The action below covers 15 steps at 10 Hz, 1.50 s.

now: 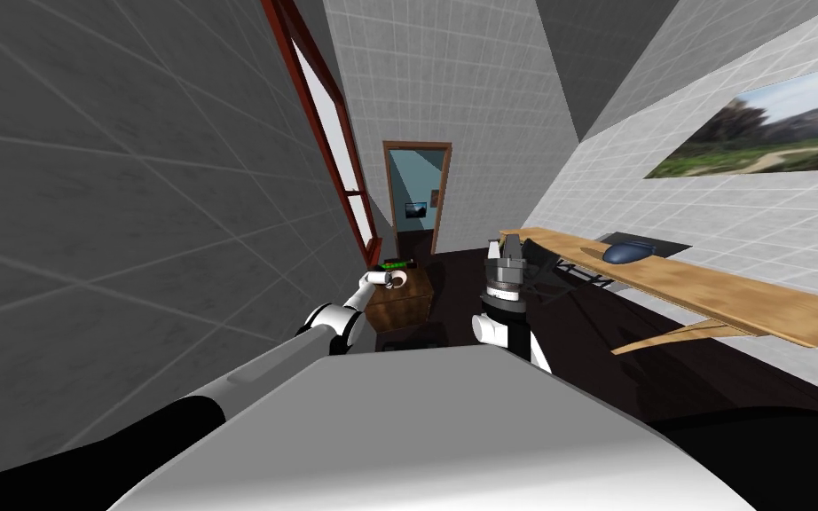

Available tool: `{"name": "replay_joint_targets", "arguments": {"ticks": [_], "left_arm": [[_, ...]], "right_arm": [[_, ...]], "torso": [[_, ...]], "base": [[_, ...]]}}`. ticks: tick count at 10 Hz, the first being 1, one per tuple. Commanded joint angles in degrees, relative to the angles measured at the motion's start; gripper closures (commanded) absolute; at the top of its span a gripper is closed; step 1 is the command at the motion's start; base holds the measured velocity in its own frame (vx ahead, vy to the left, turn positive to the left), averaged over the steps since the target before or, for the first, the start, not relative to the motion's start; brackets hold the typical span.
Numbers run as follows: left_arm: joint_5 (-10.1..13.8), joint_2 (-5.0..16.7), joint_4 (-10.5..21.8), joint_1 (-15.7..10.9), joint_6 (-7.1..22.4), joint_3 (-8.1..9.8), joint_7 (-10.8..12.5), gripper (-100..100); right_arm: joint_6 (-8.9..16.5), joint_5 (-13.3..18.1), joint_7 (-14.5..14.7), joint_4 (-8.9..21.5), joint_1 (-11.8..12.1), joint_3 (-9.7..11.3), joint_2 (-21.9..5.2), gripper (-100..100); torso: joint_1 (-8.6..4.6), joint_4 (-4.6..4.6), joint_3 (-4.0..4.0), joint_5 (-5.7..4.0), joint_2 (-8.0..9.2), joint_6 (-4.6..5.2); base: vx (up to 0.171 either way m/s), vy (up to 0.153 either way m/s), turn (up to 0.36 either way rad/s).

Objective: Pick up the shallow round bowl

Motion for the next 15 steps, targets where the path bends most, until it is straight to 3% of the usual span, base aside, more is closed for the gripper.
{"name": "replay_joint_targets", "arguments": {"ticks": [1,2,3,6,9,10,11,13,14,15], "left_arm": [[-0.75,-1.06,-1.02,0.50,2.14,-0.44,0.68,-100],[-0.69,-2.54,0.43,-0.01,3.24,-0.72,0.54,-100],[-0.69,-2.54,0.18,-0.01,3.24,-0.72,0.54,-100],[-0.61,-7.00,3.60,-0.25,5.43,-1.26,0.29,-100],[-0.69,-6.89,2.86,0.00,5.99,-1.31,0.42,-100],[-0.67,-6.91,3.02,-0.05,5.82,-1.30,0.38,0],[-0.94,-7.07,3.80,1.08,4.09,-1.08,-0.17,-100],[-0.86,-7.05,4.36,1.11,3.71,-0.97,-0.34,-100],[-0.86,-7.06,4.44,1.16,3.43,-0.94,-0.46,100],[-0.86,-7.06,4.43,1.15,3.45,-0.95,-0.45,100]], "right_arm": [[0.00,0.00,0.00,0.00,0.00,0.00,0.00,0],[0.00,0.00,0.00,0.00,0.00,0.00,0.00,0],[0.00,0.00,0.00,0.00,0.00,0.00,0.00,0],[0.00,0.00,0.00,0.00,0.00,0.00,0.00,0],[0.00,0.00,0.00,0.00,-0.01,0.01,0.01,0],[0.00,0.00,0.00,0.00,-0.01,0.01,0.01,0],[0.00,0.00,0.00,0.00,-0.01,0.01,0.01,0],[0.00,0.00,0.00,0.00,-0.01,0.01,0.01,0],[0.00,0.00,0.00,0.00,-0.01,0.01,0.01,0],[0.00,0.00,0.00,0.00,-0.01,0.01,0.01,0]], "torso": [[0.00,0.00,0.00,0.00,0.00,0.00],[-0.05,0.01,0.03,-0.01,0.06,0.00],[-0.09,0.02,0.06,-0.01,0.11,0.00],[-0.15,0.02,0.05,-0.03,0.10,0.01],[-0.24,0.04,0.12,-0.05,0.22,0.01],[-0.27,0.07,0.17,-0.06,0.31,0.01],[-0.29,0.08,0.20,-0.06,0.35,0.01],[-0.38,0.03,0.07,-0.08,0.12,0.01],[-0.34,0.04,0.11,-0.08,0.21,0.01],[-0.31,0.07,0.18,-0.07,0.31,0.01]], "base": [[0.076,0.064,0.006],[0.067,0.052,0.014],[0.055,0.036,0.008],[0.073,0.045,0.011],[0.035,0.016,0.000],[0.000,0.000,0.000],[0.049,-0.021,-0.029],[0.061,-0.017,-0.015],[0.006,-0.002,0.001],[0.000,0.000,0.000]]}}
